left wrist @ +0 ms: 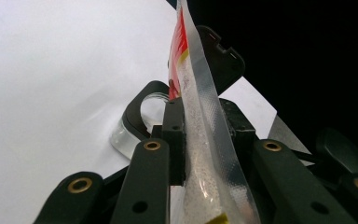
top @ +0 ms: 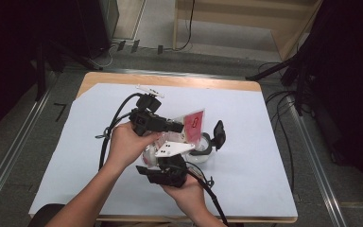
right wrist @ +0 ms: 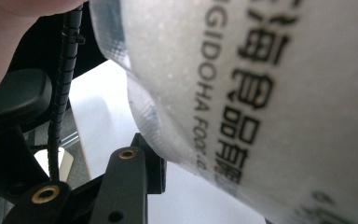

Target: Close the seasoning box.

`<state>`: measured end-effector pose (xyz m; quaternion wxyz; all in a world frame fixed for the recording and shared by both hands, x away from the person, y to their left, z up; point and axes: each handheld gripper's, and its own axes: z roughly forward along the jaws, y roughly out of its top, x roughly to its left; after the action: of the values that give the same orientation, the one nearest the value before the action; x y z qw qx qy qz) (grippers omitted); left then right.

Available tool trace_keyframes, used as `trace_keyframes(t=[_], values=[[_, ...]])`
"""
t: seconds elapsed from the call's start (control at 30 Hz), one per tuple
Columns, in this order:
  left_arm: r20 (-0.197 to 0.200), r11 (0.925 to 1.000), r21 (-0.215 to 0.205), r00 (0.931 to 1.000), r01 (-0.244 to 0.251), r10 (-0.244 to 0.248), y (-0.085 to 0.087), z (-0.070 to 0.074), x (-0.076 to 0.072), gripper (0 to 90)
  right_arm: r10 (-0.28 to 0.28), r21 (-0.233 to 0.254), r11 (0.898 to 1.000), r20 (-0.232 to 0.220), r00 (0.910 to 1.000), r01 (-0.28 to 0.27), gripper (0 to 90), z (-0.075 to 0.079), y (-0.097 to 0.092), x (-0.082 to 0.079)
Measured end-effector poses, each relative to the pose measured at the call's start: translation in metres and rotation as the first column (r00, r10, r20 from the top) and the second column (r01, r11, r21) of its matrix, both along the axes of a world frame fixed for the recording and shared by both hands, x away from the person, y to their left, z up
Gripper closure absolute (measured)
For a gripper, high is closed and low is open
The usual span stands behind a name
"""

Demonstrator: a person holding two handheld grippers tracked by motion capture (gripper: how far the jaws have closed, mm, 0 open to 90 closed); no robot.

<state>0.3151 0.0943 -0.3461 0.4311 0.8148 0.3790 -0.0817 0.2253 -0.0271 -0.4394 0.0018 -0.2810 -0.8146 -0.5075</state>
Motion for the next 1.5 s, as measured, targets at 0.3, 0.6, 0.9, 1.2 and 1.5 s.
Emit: trace_keyframes(t=[0.3, 0.6, 0.9, 1.2, 1.5], values=[[0.002, 1.0, -0.004, 1.0, -0.008, 0.008, 0.0, 0.001, -0.001, 75.7, 0.005, -0.001, 1.0, 0.004, 1.0, -0.005, 62.9, 0.0, 0.0, 0.0], [0.007, 0.9998, 0.003, 0.9998, -0.021, 0.021, 0.0, 0.002, 0.0, 75.9, 0.013, -0.011, 1.0, 0.011, 0.9999, -0.012, 62.8, 0.001, 0.001, 0.002], [-0.016, 0.9992, 0.037, 0.9998, -0.011, 0.012, -0.007, 0.01, 0.008, 76.2, 0.006, 0.014, 1.0, -0.009, 0.9999, -0.006, 63.0, 0.006, -0.001, 0.007], [-0.017, 0.9988, 0.045, 0.9996, -0.022, 0.022, -0.008, 0.009, 0.012, 76.7, 0.006, 0.026, 1.0, -0.011, 0.9999, -0.006, 63.1, 0.004, -0.002, 0.012], [-0.004, 0.9983, 0.05, 0.9995, -0.031, 0.032, -0.003, 0.009, 0.009, 76.7, 0.015, 0.023, 1.0, -0.01, 0.9998, -0.015, 62.9, 0.004, 0.002, 0.011]])
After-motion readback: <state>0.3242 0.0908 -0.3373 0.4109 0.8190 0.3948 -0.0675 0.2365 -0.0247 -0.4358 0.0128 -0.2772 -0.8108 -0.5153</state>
